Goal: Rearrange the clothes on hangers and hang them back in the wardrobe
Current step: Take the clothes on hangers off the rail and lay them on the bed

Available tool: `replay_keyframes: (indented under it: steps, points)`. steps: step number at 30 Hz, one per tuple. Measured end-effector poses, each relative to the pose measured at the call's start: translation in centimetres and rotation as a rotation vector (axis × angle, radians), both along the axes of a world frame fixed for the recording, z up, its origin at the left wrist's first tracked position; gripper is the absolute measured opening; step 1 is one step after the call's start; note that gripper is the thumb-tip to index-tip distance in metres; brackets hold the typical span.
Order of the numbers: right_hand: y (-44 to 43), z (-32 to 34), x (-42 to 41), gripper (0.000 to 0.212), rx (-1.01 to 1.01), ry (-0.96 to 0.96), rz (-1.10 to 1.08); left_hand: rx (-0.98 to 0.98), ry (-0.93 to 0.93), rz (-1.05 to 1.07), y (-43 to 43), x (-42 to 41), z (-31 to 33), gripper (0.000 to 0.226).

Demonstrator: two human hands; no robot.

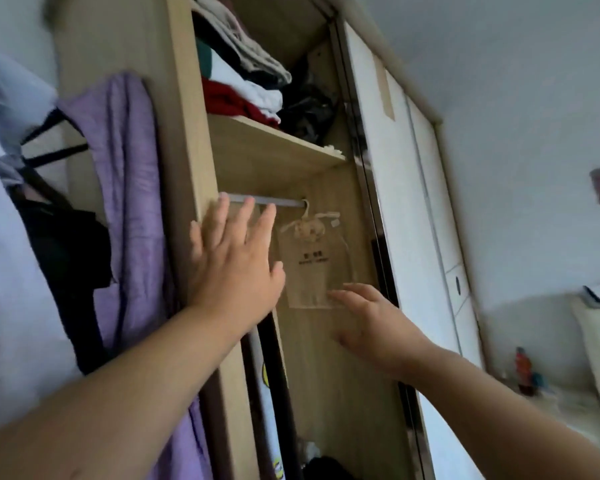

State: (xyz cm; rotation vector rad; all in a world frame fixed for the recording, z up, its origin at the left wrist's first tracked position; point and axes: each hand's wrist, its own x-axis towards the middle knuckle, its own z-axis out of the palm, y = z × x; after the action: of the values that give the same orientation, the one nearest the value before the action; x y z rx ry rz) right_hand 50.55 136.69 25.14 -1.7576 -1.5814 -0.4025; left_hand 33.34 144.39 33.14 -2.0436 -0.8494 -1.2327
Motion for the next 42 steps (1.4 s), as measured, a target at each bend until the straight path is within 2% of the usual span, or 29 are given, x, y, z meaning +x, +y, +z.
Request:
replay_keyframes:
  steps: [5,9,12,17,20,27,31,32,35,36,38,40,42]
  points:
    - [5.1,4.2,2.6,0.062,0.022,0.01,0.202,0.148,-0.139,0.204,3.1,-0.2,3.3,0.072]
    - [9.2,7.0,4.1,0.061,0.029,-0.011,0.324,0.122,-0.319,0.159,3.4,0.5,4.1,0.075]
    - [13.0,8.4,4.0,0.056,0.028,0.096,0.436,0.172,-0.342,0.167,3.6,0.6,3.8,0.076]
    - [18.6,10.1,2.7,0.047,0.01,0.299,0.604,0.06,-0.492,0.23,3.3,0.9,3.9,0.087]
    - [21.4,10.8,2.1,0.046,-0.014,0.437,0.677,0.077,-0.498,0.277,3.0,1.3,3.9,0.089]
    - [26.0,12.6,2.3,0.047,-0.021,0.528,0.72,0.099,-0.496,0.37,3.2,1.6,4.1,0.09]
    - [27.7,14.4,2.4,0.051,-0.044,0.385,0.606,0.122,-0.496,0.383,3.4,1.4,3.9,0.089]
    - [28.0,14.6,2.5,0.047,-0.073,0.331,0.575,0.129,-0.492,0.384,3.4,1.4,4.0,0.089]
    - [28.8,14.7,2.5,0.017,-0.19,0.286,0.618,0.132,-0.474,0.384,3.6,1.2,4.1,0.091]
    - [29.0,14.5,2.6,0.018,-0.183,0.235,0.603,0.126,-0.476,0.384,3.7,1.2,4.0,0.091]
    - [30.0,14.4,2.6,0.023,-0.192,0.306,0.616,0.127,-0.475,0.378,3.7,1.1,4.0,0.089]
    - [30.5,14.5,2.6,0.025,-0.114,0.291,0.597,0.129,-0.48,0.377,3.8,1.0,4.1,0.09]
    - [30.3,14.8,2.5,0.025,-0.083,0.432,0.653,0.141,-0.48,0.373,3.8,1.0,4.1,0.09]
